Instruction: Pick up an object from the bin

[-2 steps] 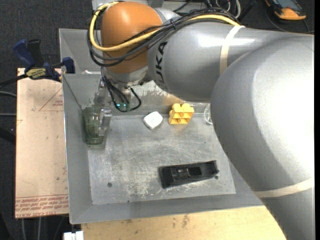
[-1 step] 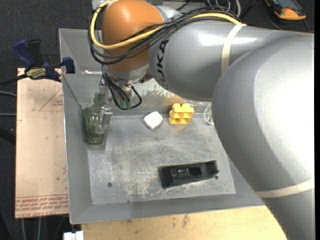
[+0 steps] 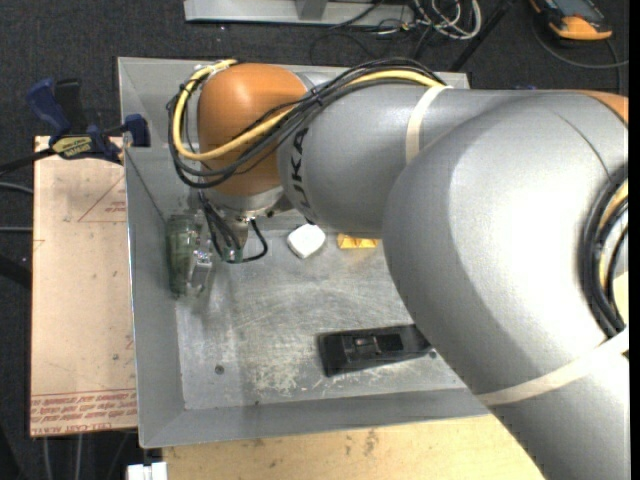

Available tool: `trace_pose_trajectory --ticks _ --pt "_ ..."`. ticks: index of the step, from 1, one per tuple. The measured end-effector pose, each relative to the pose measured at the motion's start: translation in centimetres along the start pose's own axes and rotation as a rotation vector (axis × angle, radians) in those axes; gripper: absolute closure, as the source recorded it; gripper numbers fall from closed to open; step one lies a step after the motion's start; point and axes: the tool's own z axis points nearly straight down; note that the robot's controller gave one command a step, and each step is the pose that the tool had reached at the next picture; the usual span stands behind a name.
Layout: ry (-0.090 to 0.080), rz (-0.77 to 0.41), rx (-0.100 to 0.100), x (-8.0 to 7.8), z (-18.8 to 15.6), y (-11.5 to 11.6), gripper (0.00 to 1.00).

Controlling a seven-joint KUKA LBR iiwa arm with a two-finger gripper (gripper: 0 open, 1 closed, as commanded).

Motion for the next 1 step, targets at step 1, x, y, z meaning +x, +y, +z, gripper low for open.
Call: trace_pose_trajectory --ticks 1 --pt "0.001 0.003 0.000 -0.21 -0.92 0.17 0.00"
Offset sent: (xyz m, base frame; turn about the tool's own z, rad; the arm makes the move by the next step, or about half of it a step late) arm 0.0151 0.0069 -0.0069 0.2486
